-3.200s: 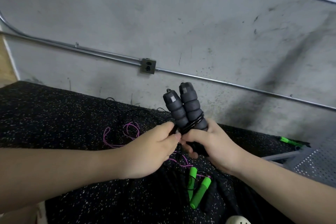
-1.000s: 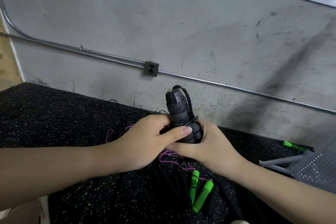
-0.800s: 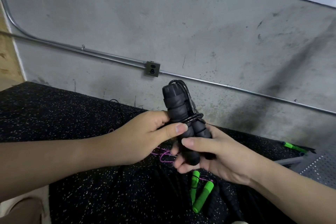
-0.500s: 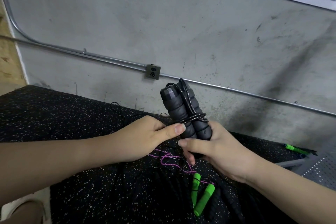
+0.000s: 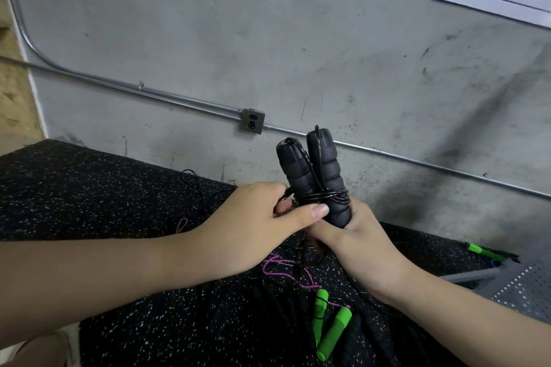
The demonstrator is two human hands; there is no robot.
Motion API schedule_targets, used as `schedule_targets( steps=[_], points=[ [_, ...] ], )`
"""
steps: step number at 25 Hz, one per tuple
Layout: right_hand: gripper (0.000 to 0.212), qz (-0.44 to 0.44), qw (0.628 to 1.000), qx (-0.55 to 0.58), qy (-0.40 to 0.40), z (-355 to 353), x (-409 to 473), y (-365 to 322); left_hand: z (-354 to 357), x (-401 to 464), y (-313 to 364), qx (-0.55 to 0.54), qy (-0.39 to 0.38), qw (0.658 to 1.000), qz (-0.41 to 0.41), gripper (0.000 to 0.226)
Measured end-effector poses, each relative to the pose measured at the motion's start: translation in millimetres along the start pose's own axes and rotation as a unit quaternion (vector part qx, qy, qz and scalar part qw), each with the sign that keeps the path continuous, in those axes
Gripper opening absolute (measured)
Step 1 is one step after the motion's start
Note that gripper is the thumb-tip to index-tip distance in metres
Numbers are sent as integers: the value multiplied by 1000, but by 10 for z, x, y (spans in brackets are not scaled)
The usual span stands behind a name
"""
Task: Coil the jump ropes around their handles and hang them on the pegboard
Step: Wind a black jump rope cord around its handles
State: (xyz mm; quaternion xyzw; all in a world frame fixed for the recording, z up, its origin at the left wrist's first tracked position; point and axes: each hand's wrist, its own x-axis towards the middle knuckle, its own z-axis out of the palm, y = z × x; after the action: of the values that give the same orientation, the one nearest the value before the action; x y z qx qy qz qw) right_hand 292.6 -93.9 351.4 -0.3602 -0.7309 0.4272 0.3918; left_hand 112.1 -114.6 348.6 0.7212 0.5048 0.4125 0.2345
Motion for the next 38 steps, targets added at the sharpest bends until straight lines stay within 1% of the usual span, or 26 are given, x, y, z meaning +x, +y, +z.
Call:
schedule_targets(
  steps=[2, 4, 6, 7, 9, 10, 12, 14, 15, 16, 17, 18, 19, 20, 21, 22, 23, 25, 28, 30, 32, 34, 35, 36, 37, 38],
  points=[
    [35, -11, 1000, -1, 13, 66, -3, -7, 35, 10, 26, 27, 9, 1000, -11, 65],
    [25, -25, 998, -42, 44, 145, 7, 72, 54, 20, 12, 49, 25, 998, -23, 69],
    [20, -26, 993, -96, 58, 187, 17, 159, 55, 42, -36, 36, 35, 998, -33, 74],
    [21, -23, 991, -122, 48, 175, 25, 156, 41, 53, -67, 17, 31, 999, -35, 74],
    [25, -17, 990, -137, -19, 75, 33, 97, 5, 69, -133, -32, 4, 999, -27, 68],
    [27, -4, 991, -115, -68, 12, 21, 57, -8, 71, -153, -55, -15, 998, -20, 65],
    [27, 41, 989, -12, -142, -60, -24, -24, -14, 59, -153, -88, -35, 996, -8, 64],
    [28, 94, 978, 103, -155, -46, -62, -5, 5, 29, -105, -119, -39, 992, 0, 49],
    [26, 112, 972, 135, -153, -20, -76, 19, 9, 23, -76, -131, -40, 991, 7, 41],
    [17, 112, 974, 133, -145, 1, -84, 36, 9, 26, -62, -131, -39, 990, 11, 39],
    [6, 99, 982, 97, -129, 13, -82, 43, 8, 33, -77, -117, -41, 992, 11, 46],
    [8, 79, 990, 40, -108, 8, -77, 38, 0, 48, -104, -96, -41, 995, 1, 60],
    [17, 71, 994, -14, -85, -2, -69, 28, -13, 63, -129, -72, -41, 996, -22, 76],
    [26, 67, 995, -45, -64, -18, -63, 12, -26, 71, -146, -53, -42, 996, -50, 84],
    [33, 67, 995, -56, -39, -34, -60, 5, -34, 70, -155, -41, -48, 996, -65, 84],
    [35, 64, 996, -60, -23, -42, -65, 1, -38, 66, -145, -35, -54, 996, -68, 79],
    [34, 63, 996, -68, -9, -36, -63, -3, -44, 60, -124, -33, -56, 996, -67, 75],
    [27, 67, 994, -80, 15, -34, -43, 25, -60, 50, -78, -26, -42, 996, -68, 73],
    [22, 69, 991, -108, 34, -22, -24, 36, -22, 20, 34, -11, -20, 998, -55, 67],
    [11, 52, 984, -159, 56, 10, -22, 59, 27, 4, 75, 1, -3, 999, -38, 70],
    [16, 26, 970, -227, 78, 67, -30, 108, 67, 11, 45, 21, 16, 999, -20, 74],
    [22, 24, 957, -271, 97, 120, -17, 116, 55, 36, -14, 31, 17, 999, -7, 72],
    [29, 27, 955, -279, 91, 115, -18, 83, 27, 44, -39, 39, 13, 999, 0, 72],
    [31, 29, 957, -279, 67, 90, -19, 48, -9, 48, -63, 50, 8, 999, 9, 72],
    [30, 33, 966, -256, 20, 54, -23, 13, -43, 53, -99, 57, 1, 998, 20, 72],
    [26, 46, 978, -200, -45, 22, -27, -30, -75, 51, -136, 49, -13, 998, 31, 72]
  ],
)
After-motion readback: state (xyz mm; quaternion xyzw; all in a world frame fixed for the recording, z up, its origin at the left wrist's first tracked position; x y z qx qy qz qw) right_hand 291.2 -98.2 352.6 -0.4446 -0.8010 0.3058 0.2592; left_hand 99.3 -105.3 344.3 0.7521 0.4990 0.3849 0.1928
